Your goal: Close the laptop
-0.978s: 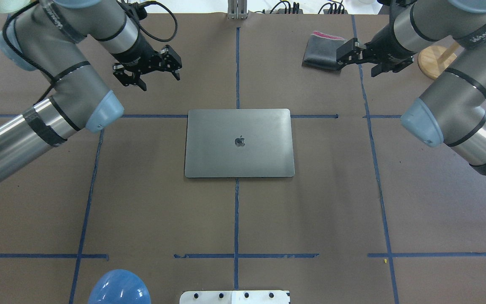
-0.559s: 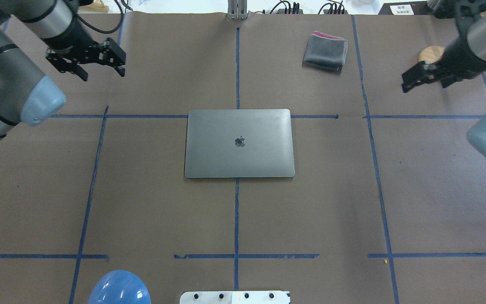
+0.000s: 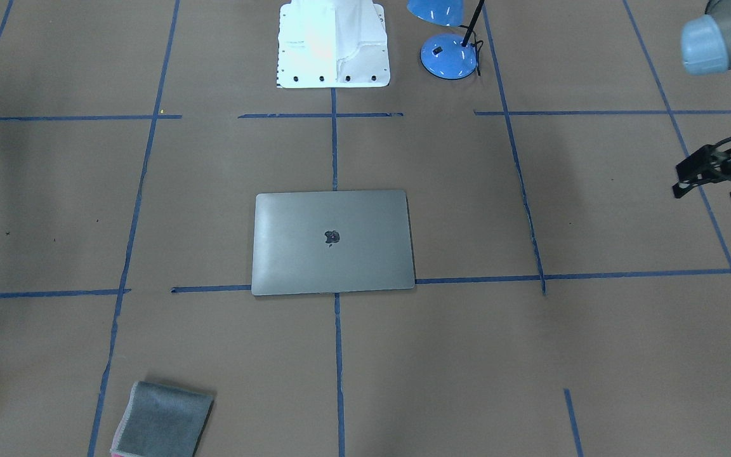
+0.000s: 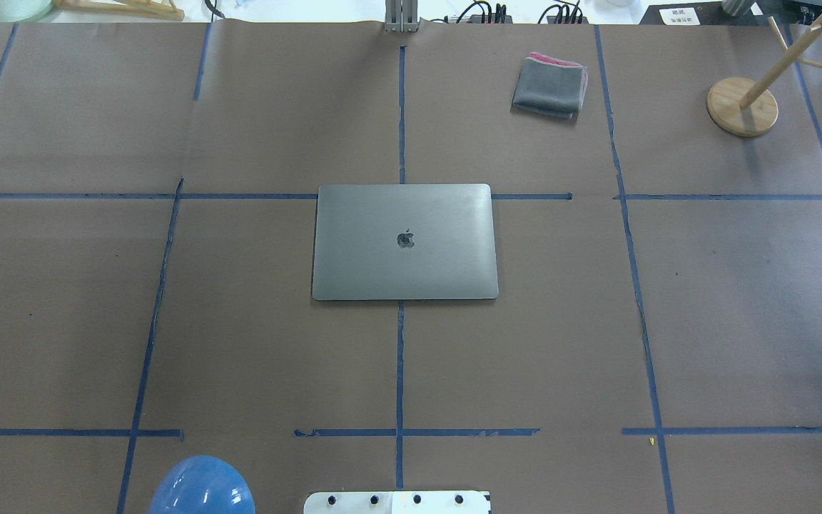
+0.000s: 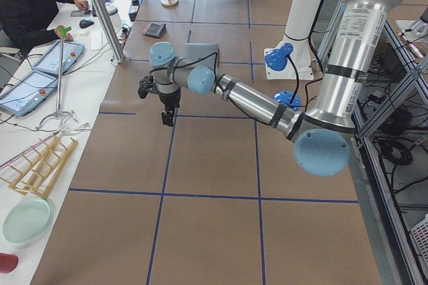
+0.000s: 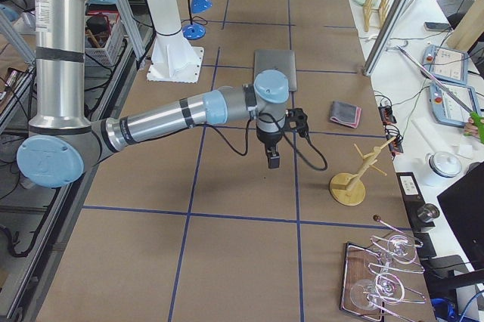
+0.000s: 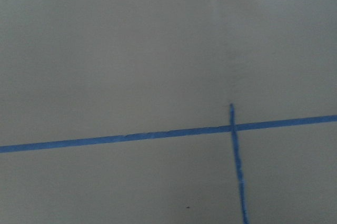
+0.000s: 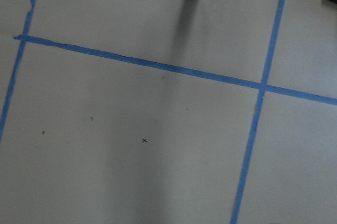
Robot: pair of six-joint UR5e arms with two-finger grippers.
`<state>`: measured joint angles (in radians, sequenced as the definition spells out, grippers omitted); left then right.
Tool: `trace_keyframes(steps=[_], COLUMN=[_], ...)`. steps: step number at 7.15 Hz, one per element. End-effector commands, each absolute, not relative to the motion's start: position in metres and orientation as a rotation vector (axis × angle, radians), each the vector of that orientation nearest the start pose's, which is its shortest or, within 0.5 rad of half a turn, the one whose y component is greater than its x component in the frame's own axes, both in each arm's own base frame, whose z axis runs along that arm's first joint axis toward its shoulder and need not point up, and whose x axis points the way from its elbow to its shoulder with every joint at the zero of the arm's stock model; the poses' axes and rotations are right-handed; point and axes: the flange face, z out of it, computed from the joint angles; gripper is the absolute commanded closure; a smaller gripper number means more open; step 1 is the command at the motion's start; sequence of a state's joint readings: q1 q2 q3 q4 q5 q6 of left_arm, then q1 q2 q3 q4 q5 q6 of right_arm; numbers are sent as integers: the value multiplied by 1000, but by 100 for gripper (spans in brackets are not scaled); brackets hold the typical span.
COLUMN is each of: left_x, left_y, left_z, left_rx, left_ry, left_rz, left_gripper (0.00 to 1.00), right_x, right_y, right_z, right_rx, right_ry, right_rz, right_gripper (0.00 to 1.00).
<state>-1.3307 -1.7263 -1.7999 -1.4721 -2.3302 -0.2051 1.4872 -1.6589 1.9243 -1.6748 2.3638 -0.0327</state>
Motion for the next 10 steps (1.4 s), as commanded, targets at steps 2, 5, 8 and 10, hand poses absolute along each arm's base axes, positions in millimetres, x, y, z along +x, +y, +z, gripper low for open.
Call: trace_keyframes(steps=[2,5,8,10], left_x=[-2,-33,-61,-61], left_y=[-509,-504,-499,-498], left_z=[585,619,622,627], left_rx=[33,-5,27,17], left_ry=[780,769,773,775], left_rz=[154,75,82,78], left_gripper=[0,0,0,0], right_x=[64,69,68,68], right_y=[-431,-429,-427,-427], right_z=[614,647,660,661], right_rx=[64,3,-27,-30], right_ry=[-808,-754,-761,-759], right_rz=[-142,-120,-102,-99], right_gripper=[0,0,0,0])
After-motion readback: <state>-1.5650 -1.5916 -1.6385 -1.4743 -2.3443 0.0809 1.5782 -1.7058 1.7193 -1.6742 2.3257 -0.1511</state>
